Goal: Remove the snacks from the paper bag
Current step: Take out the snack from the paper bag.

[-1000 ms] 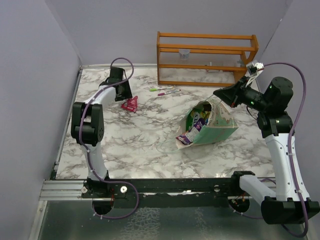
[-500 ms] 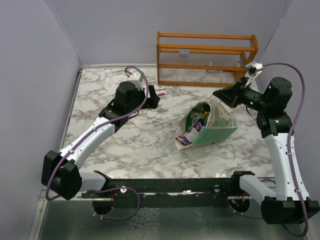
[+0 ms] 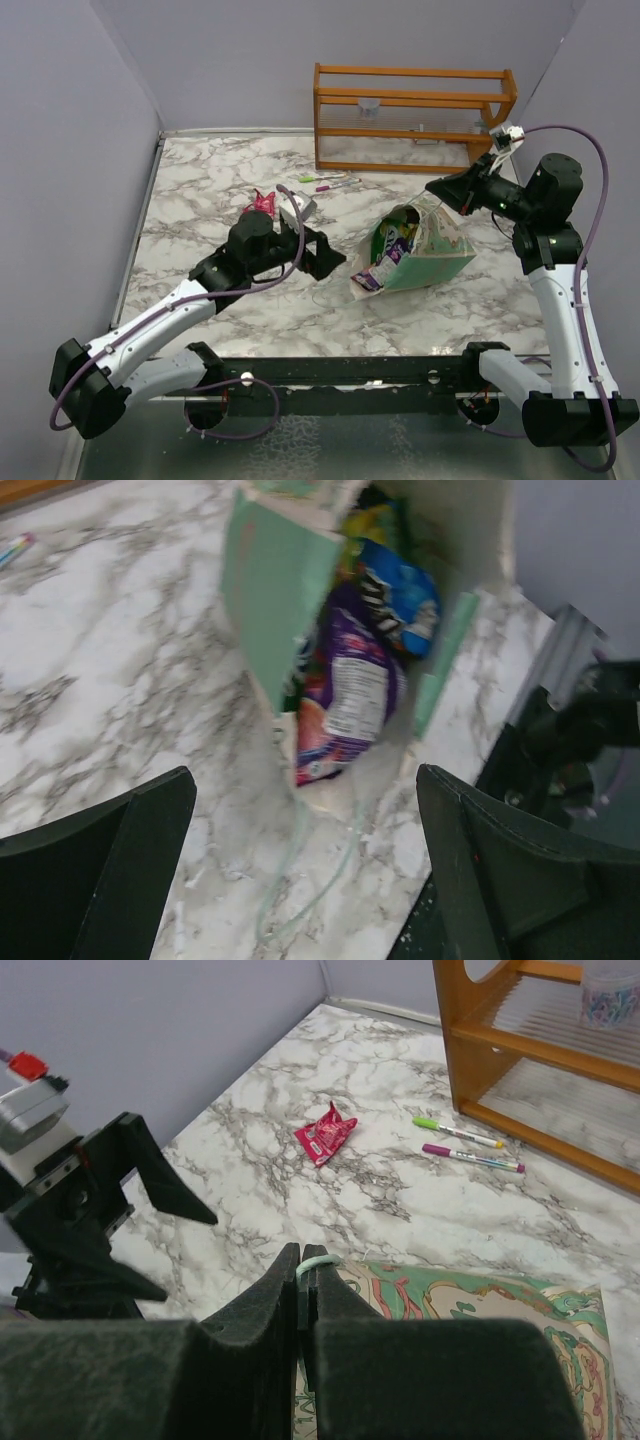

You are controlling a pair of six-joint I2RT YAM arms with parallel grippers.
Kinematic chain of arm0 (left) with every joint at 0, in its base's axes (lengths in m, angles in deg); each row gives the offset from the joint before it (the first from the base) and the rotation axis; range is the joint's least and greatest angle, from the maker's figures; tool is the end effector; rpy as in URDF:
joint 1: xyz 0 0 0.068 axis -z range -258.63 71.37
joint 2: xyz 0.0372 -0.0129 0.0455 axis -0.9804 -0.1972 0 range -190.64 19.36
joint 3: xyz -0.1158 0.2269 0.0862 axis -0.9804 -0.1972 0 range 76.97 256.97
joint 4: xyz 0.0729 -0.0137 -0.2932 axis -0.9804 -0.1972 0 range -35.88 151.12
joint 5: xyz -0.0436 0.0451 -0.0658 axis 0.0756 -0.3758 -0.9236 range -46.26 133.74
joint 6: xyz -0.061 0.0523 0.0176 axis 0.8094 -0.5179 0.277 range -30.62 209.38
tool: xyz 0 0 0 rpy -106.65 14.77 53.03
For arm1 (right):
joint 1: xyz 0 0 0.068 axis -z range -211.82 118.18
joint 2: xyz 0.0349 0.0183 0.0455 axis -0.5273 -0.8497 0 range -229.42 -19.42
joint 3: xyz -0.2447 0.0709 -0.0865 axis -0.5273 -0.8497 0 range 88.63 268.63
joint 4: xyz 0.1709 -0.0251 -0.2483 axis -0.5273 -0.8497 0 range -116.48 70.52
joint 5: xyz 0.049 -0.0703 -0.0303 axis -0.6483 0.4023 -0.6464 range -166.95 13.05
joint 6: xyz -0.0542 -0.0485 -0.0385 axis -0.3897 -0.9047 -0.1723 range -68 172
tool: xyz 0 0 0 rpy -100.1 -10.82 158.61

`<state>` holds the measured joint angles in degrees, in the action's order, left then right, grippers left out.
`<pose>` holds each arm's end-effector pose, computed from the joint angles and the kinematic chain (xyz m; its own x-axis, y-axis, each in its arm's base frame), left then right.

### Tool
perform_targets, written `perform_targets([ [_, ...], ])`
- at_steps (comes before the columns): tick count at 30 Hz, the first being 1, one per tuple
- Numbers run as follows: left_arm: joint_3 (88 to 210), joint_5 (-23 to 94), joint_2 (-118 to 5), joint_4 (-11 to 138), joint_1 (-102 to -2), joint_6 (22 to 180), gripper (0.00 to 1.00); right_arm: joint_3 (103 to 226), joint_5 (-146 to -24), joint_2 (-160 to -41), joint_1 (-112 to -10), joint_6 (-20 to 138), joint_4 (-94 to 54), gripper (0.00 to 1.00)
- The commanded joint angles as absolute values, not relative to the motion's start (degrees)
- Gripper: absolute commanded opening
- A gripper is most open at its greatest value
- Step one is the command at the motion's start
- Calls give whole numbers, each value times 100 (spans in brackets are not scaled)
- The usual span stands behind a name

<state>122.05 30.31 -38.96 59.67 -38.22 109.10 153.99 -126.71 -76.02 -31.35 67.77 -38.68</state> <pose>0.2305 -0.2180 0.2906 -0.4524 -0.0460 -0.8906 0.6892 0.6157 -0.3819 0.2714 0.0525 0.4120 -0.3770 0.1786 -0.9088 -0.6680 0.6273 0.4004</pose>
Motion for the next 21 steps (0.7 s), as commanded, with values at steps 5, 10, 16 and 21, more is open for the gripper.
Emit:
perform_targets([
  [5,12372,2888,-4297,6302,-2072,9552,89,15415,-12694,-7514,-3138,6766,-3617,3],
  [10,12768,3783,-4996,6291,-1646,9165,77,15414,-12703,-7487,-3138,6780,-3616,3],
  [16,12872,3911,-5395,6773,-1646,8971,57,15474,-12714,-7449,-3138,6754,-3678,3],
  [21,13086,3972,-5933,6862,-1649,8701,50,15424,-12713,-7420,-3138,6770,-3649,3],
])
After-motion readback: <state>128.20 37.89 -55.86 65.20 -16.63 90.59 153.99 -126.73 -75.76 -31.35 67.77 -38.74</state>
